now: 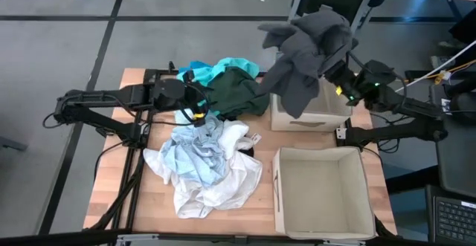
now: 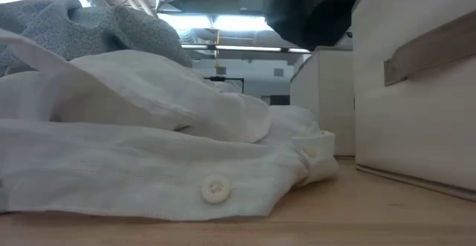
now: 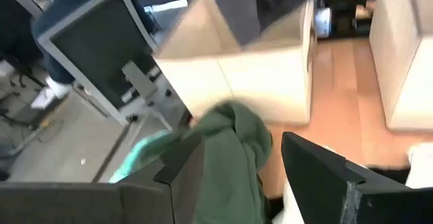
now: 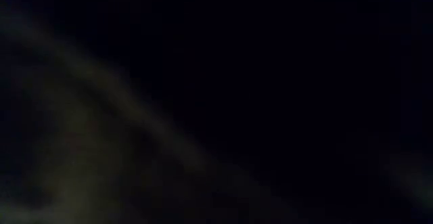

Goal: Sort clothes
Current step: Put the black shorts into the top bin

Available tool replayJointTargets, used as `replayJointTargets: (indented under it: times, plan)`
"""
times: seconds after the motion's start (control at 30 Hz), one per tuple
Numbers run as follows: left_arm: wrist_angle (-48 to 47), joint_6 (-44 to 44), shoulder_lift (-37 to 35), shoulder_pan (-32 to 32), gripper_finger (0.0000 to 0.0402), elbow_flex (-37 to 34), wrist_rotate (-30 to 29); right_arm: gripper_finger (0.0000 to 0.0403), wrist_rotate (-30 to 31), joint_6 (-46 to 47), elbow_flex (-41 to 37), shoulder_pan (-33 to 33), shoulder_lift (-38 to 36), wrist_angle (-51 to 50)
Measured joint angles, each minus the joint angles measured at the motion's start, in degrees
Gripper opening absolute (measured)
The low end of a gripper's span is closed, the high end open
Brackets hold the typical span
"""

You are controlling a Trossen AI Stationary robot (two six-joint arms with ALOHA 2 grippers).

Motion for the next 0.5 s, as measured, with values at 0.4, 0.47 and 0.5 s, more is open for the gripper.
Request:
replayJointTargets:
  times: [0.4,0.47,0.5]
  plan:
    - [13.92,-5.93,0.02,-0.09,0.0186,-13.90,0.03,0.0046,13.71,4.82,-0.04,-8.58,-1.99,-18.18]
    - [16.26,-6.63,0.00,-0.09,0.0186,-15.51,0.04,0.0045,13.97,6.67,-0.07,-11.24,-1.99,-21.18]
    - [16.97,-7.00,0.00,-0.09,0.0186,-16.18,0.04,0.0045,13.93,8.21,-0.07,-12.68,-1.99,-22.85]
